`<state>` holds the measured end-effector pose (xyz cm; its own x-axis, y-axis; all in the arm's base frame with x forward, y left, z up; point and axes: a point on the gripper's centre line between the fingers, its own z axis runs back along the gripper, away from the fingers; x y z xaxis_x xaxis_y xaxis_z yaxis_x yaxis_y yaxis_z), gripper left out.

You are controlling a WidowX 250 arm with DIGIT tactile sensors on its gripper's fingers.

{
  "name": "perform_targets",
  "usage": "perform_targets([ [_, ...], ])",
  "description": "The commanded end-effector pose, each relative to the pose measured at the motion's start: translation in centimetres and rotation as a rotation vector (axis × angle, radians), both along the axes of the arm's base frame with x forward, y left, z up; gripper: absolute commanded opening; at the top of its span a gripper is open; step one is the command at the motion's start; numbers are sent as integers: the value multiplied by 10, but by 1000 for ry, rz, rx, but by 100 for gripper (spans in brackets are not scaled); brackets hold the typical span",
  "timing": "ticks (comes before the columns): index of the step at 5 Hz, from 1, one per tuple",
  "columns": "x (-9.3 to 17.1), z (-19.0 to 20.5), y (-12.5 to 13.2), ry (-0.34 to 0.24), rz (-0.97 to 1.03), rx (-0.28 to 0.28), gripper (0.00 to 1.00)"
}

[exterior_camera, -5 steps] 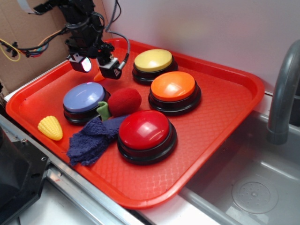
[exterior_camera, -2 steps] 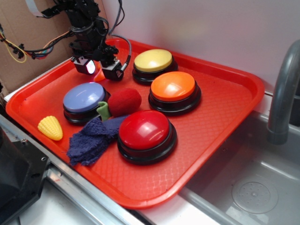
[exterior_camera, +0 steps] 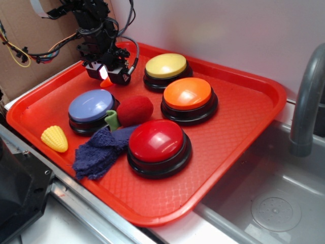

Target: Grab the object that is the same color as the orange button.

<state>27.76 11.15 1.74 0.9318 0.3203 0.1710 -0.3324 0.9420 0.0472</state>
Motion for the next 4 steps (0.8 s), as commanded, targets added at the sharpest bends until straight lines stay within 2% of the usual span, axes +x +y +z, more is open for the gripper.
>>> perform_targets([
  [1, 1, 12, 5, 1, 8, 1, 0],
  [2, 0, 26, 5, 21, 20, -38, 0],
  [4, -3, 70, -12, 13, 2, -28, 0],
])
